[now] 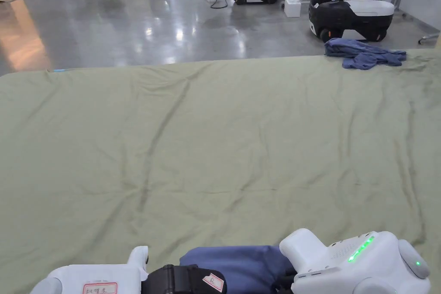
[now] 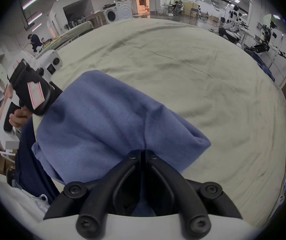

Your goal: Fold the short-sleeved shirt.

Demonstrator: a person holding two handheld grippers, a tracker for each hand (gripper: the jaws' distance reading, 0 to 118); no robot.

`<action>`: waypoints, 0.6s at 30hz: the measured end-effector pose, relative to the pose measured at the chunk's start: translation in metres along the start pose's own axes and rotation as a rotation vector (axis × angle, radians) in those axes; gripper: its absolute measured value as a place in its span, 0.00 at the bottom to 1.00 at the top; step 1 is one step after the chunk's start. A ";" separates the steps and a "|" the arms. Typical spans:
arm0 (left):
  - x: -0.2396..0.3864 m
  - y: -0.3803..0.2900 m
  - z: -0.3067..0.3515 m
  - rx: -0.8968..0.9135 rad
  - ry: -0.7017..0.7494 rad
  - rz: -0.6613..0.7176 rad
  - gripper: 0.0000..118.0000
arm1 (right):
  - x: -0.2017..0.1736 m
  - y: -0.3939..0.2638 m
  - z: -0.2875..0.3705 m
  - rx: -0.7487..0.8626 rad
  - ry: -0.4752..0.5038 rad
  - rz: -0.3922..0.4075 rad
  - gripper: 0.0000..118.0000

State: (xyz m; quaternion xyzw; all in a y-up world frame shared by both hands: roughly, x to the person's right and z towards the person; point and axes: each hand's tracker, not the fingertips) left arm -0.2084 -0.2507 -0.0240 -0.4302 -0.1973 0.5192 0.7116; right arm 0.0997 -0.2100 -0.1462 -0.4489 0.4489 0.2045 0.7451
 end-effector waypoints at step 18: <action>0.055 0.030 0.061 0.010 0.230 -0.067 0.19 | -0.013 -0.066 0.140 0.788 -0.042 -0.317 0.06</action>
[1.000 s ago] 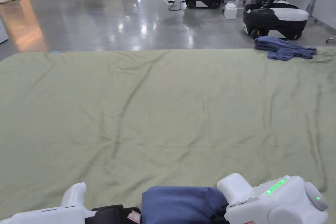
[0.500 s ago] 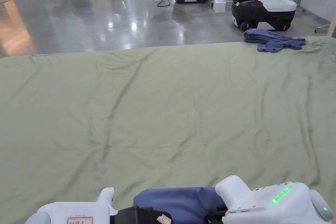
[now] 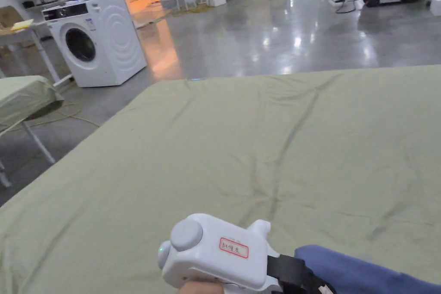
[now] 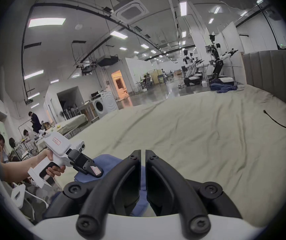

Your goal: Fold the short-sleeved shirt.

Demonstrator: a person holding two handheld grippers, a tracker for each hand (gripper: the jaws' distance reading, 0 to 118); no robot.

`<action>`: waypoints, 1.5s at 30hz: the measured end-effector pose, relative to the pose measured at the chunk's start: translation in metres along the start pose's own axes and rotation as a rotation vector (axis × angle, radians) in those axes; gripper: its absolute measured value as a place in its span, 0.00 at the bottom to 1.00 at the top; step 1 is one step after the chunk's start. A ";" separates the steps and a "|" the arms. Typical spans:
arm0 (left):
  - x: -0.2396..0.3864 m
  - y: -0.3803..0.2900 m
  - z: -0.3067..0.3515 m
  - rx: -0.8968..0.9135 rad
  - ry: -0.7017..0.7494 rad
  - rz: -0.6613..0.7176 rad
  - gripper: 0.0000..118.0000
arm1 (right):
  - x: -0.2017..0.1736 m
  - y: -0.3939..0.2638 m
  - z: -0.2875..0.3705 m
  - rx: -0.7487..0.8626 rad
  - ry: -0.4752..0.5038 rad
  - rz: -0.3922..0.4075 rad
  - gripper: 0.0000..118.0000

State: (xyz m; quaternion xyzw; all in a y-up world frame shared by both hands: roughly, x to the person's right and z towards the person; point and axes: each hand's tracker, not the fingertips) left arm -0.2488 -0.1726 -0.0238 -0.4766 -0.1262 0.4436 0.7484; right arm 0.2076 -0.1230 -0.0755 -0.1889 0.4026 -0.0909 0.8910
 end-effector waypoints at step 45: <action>-0.039 -0.080 0.232 0.594 0.643 -0.154 0.00 | -0.042 0.041 -0.030 0.013 -0.021 0.023 0.06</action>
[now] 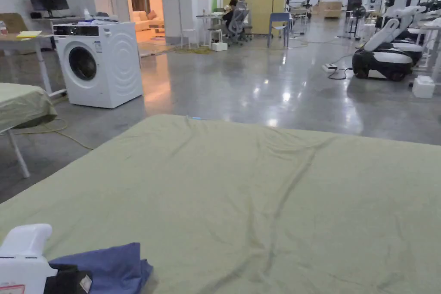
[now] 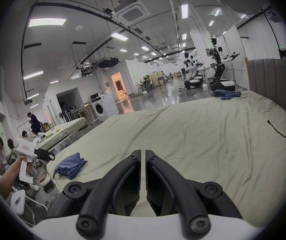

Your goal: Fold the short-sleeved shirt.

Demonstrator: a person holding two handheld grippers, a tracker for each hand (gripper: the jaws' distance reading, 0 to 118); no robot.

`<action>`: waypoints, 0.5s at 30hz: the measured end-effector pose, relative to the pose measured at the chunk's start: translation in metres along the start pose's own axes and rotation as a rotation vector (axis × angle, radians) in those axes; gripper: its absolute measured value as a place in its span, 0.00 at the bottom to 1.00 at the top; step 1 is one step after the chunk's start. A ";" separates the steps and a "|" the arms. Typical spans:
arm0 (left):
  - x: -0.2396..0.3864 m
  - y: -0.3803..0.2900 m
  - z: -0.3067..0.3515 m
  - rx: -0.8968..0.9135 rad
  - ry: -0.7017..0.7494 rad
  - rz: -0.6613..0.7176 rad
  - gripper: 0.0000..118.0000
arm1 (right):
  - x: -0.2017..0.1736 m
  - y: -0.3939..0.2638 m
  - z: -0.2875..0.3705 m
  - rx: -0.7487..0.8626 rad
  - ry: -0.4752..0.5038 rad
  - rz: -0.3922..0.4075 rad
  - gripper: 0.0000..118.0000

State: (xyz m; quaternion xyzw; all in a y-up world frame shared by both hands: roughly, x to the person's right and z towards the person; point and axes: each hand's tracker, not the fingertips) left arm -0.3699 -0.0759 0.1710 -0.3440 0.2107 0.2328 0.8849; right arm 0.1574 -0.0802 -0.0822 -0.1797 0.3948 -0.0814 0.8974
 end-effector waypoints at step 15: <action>0.290 -0.077 0.003 0.677 0.009 -0.320 0.00 | 0.052 0.010 0.062 0.239 -0.331 0.269 0.06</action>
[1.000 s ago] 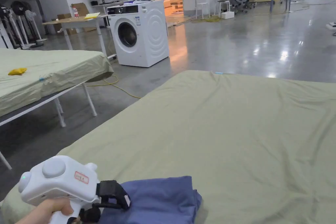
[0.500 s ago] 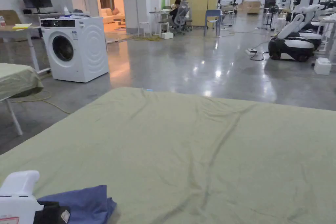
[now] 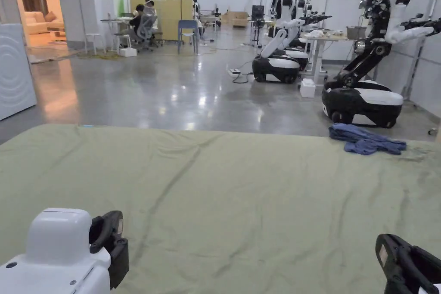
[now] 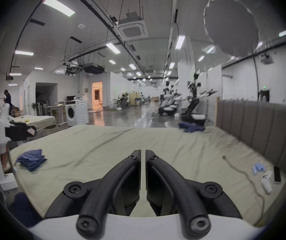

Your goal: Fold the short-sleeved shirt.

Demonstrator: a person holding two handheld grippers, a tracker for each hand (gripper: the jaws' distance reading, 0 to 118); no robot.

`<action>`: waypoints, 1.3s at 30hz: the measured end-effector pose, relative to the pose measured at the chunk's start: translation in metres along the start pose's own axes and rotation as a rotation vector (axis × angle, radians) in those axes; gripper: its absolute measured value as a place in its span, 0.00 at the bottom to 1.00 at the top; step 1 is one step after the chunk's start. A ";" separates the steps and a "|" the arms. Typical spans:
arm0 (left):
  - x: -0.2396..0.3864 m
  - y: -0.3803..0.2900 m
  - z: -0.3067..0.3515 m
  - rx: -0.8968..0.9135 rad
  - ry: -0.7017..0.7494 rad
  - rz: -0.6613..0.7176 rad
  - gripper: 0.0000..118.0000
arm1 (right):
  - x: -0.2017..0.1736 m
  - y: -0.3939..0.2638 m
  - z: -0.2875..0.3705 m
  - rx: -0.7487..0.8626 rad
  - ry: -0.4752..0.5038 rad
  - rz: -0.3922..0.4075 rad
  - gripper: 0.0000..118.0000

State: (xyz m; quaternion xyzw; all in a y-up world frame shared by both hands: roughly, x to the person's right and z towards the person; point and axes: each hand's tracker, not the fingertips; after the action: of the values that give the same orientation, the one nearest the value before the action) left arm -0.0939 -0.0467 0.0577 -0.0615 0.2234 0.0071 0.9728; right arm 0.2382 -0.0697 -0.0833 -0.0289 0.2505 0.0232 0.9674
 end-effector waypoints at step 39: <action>0.037 -0.020 0.003 0.260 0.145 -0.079 0.00 | -0.030 -0.004 0.001 0.200 -0.181 0.068 0.06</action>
State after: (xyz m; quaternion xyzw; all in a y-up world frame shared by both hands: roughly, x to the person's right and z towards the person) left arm -0.0580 -0.0665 0.0465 0.0557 0.2892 -0.0646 0.9534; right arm 0.2127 -0.0746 -0.0680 0.0783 0.1641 0.0336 0.9828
